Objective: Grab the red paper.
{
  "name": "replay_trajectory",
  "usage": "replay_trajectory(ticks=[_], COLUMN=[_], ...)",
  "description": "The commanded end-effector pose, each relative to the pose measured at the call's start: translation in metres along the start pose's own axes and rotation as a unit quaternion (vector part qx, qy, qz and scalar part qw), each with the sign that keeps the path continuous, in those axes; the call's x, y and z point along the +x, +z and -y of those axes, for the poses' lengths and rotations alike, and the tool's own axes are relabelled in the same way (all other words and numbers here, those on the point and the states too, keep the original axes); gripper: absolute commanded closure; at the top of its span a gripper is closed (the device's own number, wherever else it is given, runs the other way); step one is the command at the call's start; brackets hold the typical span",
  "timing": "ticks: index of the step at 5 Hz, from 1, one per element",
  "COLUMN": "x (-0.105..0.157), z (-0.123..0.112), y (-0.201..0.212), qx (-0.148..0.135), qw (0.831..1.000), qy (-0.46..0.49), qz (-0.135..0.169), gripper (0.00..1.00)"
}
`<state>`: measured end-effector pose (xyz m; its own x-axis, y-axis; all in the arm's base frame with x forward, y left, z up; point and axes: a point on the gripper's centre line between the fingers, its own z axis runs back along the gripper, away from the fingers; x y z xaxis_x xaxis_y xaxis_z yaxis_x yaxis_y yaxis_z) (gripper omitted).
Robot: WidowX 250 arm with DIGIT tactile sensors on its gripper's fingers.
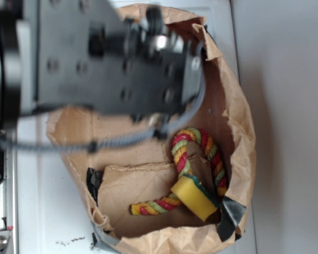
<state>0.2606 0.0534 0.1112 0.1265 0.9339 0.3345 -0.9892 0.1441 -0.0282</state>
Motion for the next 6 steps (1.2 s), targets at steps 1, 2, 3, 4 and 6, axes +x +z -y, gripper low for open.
replay_trajectory(ticks=[1,2,3,4,6], x=[0.001,0.001,0.001,0.001,0.015], z=[0.0,0.0,0.0,0.0,0.013], y=[0.011,0.011,0.011,0.011,-0.009], qx=[-0.019,-0.019,-0.019,-0.019,-0.009], qw=[1.0,1.0,1.0,1.0,1.0], qy=[0.007,0.007,0.007,0.007,0.004], qz=[0.007,0.007,0.007,0.007,0.023], gripper=[0.0,0.0,0.0,0.0,0.0])
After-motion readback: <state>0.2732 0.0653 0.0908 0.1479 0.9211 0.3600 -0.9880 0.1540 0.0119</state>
